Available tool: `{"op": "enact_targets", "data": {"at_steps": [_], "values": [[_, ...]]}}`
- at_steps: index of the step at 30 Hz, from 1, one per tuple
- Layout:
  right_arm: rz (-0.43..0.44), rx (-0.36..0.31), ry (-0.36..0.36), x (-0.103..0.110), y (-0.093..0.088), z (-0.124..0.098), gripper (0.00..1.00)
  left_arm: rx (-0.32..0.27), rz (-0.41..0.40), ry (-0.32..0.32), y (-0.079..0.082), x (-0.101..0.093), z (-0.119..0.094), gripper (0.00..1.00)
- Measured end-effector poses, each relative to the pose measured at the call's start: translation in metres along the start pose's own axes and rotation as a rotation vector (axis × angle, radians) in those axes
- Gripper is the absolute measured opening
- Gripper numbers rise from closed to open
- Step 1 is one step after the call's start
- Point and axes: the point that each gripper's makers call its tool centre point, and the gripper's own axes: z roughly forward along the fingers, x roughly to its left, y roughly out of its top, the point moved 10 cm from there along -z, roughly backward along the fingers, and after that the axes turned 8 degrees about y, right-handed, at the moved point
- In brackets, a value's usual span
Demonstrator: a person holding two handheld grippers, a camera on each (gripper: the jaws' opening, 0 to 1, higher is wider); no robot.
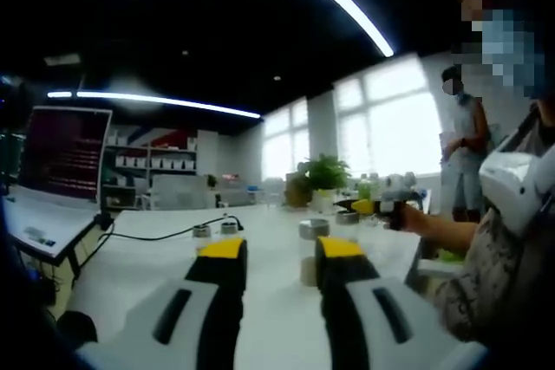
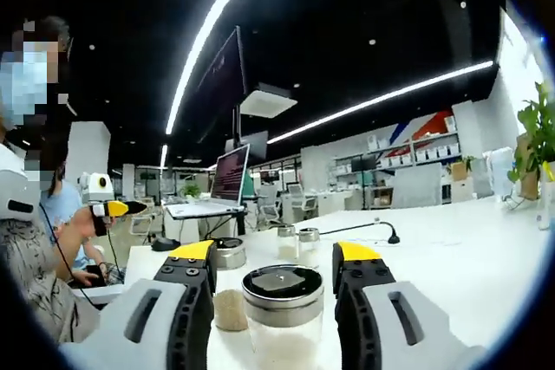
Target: Rotate the seasoning bottle until the label or dispensing opening points toward the visible target arrow and the bottle remains upright within the marked orientation range
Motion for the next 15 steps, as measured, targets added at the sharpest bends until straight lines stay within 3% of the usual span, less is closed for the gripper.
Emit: {"op": "enact_targets", "data": {"at_steps": [4, 7, 15], "values": [[0.026, -0.010, -0.042, 0.004, 0.001, 0.002, 0.52, -0.003, 0.002, 0.006, 0.001, 0.001, -0.002, 0.33], [0.032, 0.023, -0.089, -0.002, -0.005, 0.004, 0.52, -0.007, 0.003, 0.008, 0.001, 0.001, -0.002, 0.33], [0.038, 0.032, -0.085, -0.002, -0.010, 0.005, 0.43, -0.004, 0.003, 0.014, 0.001, 0.003, -0.002, 0.33]]}}
